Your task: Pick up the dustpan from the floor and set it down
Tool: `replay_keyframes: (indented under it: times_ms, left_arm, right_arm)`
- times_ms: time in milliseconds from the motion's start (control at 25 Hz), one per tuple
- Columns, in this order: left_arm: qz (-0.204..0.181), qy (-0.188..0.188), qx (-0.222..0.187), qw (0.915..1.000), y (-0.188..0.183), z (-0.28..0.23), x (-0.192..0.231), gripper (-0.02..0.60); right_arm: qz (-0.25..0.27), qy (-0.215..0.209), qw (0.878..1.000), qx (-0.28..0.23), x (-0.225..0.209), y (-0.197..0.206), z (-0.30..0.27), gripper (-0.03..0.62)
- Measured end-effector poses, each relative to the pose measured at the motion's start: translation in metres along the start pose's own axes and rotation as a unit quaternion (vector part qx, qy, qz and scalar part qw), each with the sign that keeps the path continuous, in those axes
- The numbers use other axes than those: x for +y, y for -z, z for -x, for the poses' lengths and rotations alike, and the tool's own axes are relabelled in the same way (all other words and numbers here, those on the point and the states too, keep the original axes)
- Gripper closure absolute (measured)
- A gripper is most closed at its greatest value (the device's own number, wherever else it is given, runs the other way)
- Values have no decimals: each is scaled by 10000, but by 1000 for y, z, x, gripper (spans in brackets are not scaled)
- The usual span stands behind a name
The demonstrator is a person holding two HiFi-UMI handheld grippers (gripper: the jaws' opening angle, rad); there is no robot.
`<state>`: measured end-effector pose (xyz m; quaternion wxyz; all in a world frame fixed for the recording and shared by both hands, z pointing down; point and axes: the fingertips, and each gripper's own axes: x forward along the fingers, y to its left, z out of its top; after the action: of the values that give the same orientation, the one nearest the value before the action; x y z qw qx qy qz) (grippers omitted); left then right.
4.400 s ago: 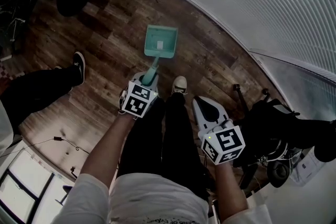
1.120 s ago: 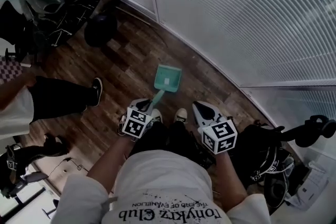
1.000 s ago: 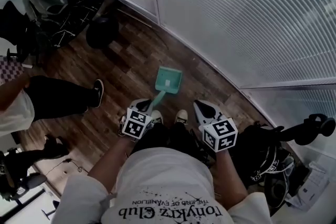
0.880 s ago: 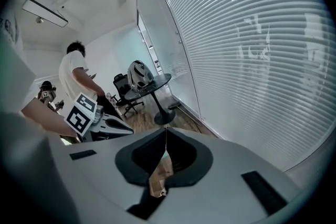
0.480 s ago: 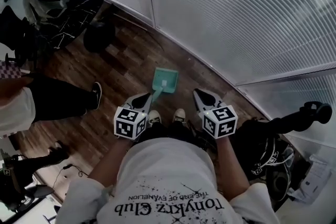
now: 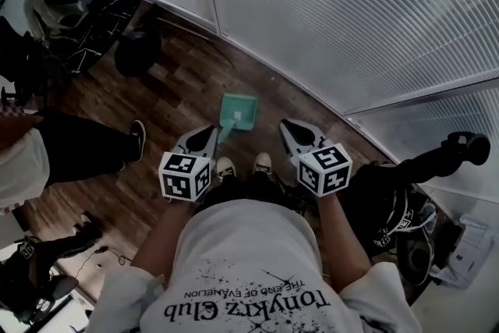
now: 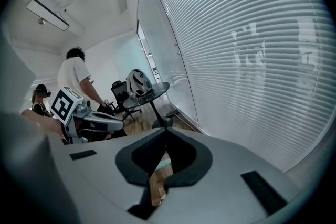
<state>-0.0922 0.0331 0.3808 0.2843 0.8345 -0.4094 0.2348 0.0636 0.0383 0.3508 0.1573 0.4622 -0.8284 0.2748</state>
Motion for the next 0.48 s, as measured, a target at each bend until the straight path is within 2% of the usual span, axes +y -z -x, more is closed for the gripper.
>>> replay_keyframes:
  times_ms: [480]
  left_arm:
    - [16,-25,6,10000,13,10,3,558]
  right_arm:
    - [69,-79,9998,154,12,15,-3,569]
